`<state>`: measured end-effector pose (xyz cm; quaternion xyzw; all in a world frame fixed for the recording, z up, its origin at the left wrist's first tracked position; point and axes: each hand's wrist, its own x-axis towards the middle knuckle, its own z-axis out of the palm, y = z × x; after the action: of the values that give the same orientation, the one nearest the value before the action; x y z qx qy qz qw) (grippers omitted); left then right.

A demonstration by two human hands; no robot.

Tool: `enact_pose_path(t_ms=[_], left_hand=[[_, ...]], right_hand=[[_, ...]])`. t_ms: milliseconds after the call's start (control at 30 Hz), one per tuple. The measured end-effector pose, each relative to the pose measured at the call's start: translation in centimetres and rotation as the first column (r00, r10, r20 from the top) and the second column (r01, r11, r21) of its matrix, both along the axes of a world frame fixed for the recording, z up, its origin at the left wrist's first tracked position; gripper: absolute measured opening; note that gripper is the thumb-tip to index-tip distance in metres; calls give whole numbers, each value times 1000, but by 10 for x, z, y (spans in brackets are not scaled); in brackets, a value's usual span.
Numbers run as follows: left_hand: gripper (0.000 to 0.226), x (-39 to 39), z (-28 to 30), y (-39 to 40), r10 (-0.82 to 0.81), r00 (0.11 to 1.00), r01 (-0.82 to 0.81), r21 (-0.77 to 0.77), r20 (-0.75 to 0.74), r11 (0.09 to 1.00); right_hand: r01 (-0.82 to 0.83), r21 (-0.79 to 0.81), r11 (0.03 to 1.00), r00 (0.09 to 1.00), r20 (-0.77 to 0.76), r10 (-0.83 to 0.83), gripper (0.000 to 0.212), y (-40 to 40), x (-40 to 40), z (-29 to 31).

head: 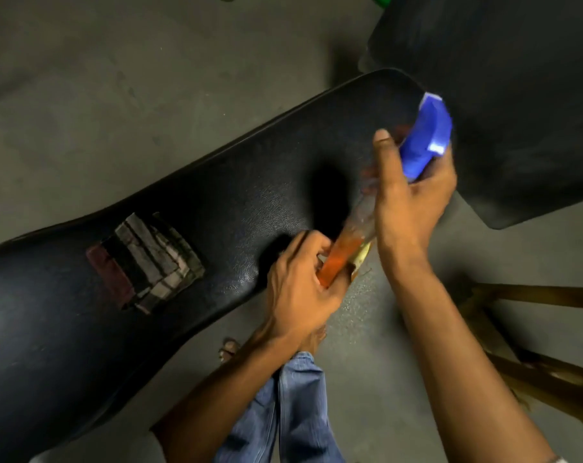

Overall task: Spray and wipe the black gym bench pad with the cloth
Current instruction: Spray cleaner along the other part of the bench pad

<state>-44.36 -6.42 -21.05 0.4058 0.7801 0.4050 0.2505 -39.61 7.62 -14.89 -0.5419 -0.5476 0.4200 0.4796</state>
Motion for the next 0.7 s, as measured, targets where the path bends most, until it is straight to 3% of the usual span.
enact_pose_path(t_ms=[133, 233, 300, 367, 467, 600, 700], left_hand=[[27, -3, 0, -19, -55, 997, 58, 49, -47, 997], [32, -21, -4, -30, 28, 988, -14, 87, -155, 996], [42, -39, -15, -35, 103, 925, -101, 24, -366, 995], [62, -56, -25, -42, 97, 850, -199, -144, -517, 969], [87, -69, -34, -59, -46, 821, -241, -419, -570, 876], [85, -70, -39, -64, -75, 816, -221, -429, -573, 876], [87, -69, -39, -62, -59, 812, -234, -416, -581, 879]], right_hand=[[-66, -109, 992, 980, 181, 85, 31, -9, -1, -24], [-195, -151, 969, 949, 220, 225, 36, -30, -6, -36], [-277, -124, 953, 915, 269, 301, 45, -49, -13, -35], [-354, -97, 930, 876, 314, 366, 49, -68, -22, -33], [-471, -127, 873, 804, 346, 484, 56, -90, -35, -40], [-533, -236, 812, 701, 413, 581, 64, -108, -46, -45], [-514, -281, 810, 701, 406, 586, 63, -108, -50, -47]])
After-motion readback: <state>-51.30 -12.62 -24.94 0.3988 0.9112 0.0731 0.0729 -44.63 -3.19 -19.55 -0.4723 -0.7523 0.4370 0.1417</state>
